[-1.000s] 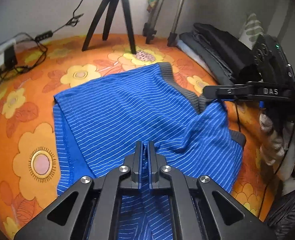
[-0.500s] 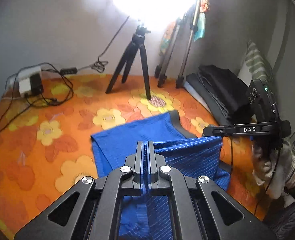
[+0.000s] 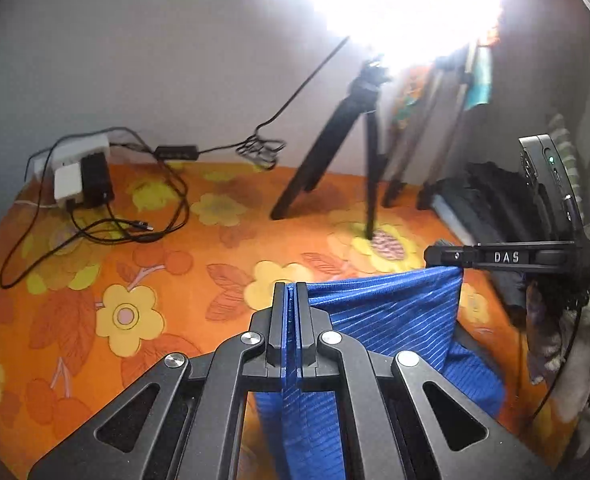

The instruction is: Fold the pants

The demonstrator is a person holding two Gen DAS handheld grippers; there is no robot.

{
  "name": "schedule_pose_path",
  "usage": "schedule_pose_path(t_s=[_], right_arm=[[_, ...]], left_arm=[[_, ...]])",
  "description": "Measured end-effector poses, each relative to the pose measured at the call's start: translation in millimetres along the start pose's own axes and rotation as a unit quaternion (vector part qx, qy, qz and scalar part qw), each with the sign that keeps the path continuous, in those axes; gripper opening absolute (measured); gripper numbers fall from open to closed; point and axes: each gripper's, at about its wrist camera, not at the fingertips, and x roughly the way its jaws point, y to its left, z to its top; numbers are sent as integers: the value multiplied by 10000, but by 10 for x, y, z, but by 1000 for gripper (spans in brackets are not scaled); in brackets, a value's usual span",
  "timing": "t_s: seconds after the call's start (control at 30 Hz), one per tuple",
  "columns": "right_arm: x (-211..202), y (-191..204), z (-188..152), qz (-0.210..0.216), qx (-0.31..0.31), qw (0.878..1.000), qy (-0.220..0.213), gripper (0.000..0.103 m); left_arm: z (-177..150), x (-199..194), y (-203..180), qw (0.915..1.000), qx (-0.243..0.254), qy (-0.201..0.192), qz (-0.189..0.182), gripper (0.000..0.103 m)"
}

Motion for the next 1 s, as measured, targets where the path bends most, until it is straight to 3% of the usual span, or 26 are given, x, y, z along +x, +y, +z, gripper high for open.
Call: schedule_pose_path(t_s=[0.17, 0.23, 0.27, 0.3, 0.57, 0.73, 0.83, 0.97, 1.0], right_arm=[[262, -100, 48, -133, 192, 9997, 99, 11], [236, -253, 16, 139, 549, 9984, 57, 23], [192, -334, -22, 200, 685, 9974, 13, 38], [138, -404, -69, 289, 761, 9967, -46, 41], [-207, -568, -709, 738, 219, 9969, 176, 41], [-182, -588, -938, 899, 114, 9948, 469, 41], [-273, -464, -876, 593, -366, 9975, 80, 41], [-232, -335, -529, 411, -806, 9951, -407, 42], [-189, -309, -445, 425, -897, 9940, -461, 50]], left_arm=[[1, 260, 54, 9996, 147, 142, 202, 1], [-1, 327, 29, 9993, 226, 176, 242, 1], [0, 356, 22, 9991, 258, 191, 279, 1], [5, 375, 20, 9990, 272, 205, 283, 1], [-9, 354, 4, 9989, 293, 164, 323, 1], [0, 340, 71, 9992, 6, 208, 336, 1], [11, 330, 50, 9990, 56, 206, 382, 1], [19, 326, 34, 9991, 44, 203, 381, 1], [18, 327, 29, 9991, 61, 209, 375, 1]])
